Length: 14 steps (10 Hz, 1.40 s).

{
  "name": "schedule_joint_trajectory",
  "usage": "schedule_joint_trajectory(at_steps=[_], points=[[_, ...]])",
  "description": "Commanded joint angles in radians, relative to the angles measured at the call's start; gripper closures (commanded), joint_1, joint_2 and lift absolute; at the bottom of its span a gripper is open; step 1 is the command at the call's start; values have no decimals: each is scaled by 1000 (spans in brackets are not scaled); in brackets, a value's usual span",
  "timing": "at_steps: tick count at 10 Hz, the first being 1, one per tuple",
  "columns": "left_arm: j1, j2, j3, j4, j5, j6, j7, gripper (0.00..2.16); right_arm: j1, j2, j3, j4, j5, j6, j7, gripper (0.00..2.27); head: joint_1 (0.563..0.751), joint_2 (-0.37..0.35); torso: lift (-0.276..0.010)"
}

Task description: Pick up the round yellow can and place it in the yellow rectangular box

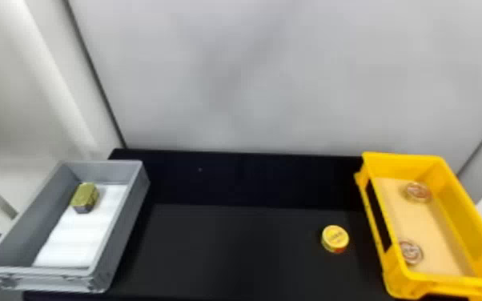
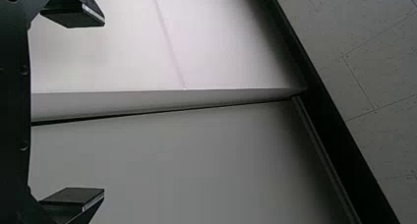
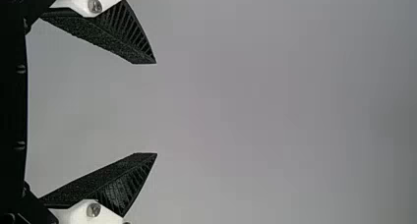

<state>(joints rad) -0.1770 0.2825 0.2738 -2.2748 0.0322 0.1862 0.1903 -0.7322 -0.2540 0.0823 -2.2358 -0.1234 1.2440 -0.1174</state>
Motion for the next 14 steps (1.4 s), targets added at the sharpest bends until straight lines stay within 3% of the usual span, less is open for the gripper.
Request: schedule_joint_trajectory(at_steps=[1,3,4,6,9,12,14], points=[[4,-3,-2,0,2,1,0,67,39,21,-1,50,-82,134,53,125,694,54,-3],[5,-9,-7,3,3,3,0,65,68,47,2,85,-136,191,59,127,694,54,-3],[5,-19,-7,6,8,1,-3,67,74,47,-4,114,-188,217,68,130,694,54,-3],[4,-19,-8,5,15,0,-6,65,97,47,-22,165,-279,251,62,160,694,54,-3],[-6,-20,-14,-2,17,-4,-6,65,154,55,-58,186,-302,311,48,160,694,54,-3],[-13,-23,-22,-2,23,-4,-5,67,287,56,-95,232,-329,237,15,160,694,54,-3],[-22,-20,-27,-2,23,-2,-6,65,327,50,-90,298,-361,232,10,160,694,54,-3]])
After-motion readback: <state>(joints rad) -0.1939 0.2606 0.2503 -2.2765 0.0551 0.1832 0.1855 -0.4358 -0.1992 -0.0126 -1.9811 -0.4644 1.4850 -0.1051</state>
